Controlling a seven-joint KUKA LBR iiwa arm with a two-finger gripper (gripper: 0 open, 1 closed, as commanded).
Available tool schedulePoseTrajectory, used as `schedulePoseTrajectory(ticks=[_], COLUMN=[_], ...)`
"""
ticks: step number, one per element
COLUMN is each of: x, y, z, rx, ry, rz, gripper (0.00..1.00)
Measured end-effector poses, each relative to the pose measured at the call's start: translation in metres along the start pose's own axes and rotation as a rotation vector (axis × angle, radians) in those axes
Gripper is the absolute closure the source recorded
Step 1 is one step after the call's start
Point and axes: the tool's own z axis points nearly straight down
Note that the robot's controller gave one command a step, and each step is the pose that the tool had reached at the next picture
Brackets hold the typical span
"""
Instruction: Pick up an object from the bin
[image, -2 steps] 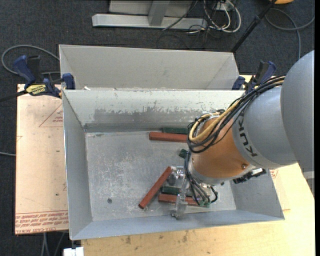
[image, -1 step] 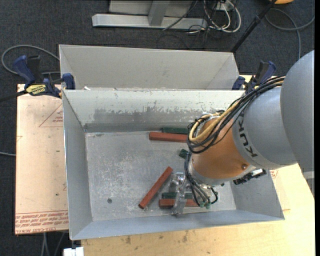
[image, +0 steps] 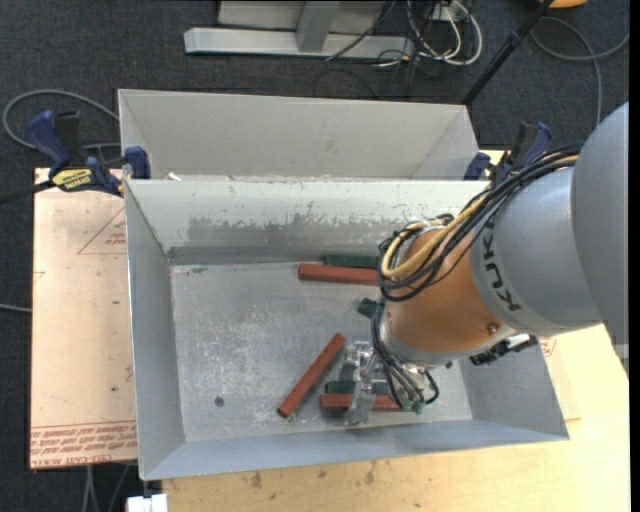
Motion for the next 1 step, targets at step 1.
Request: schedulePoseTrajectory(ticks=[1], x=[-0.0021], y=[0.0009], z=[-0.1036], rx=[-0.001], ry=[-0.007], rz=[-0.001], gripper=[1.00])
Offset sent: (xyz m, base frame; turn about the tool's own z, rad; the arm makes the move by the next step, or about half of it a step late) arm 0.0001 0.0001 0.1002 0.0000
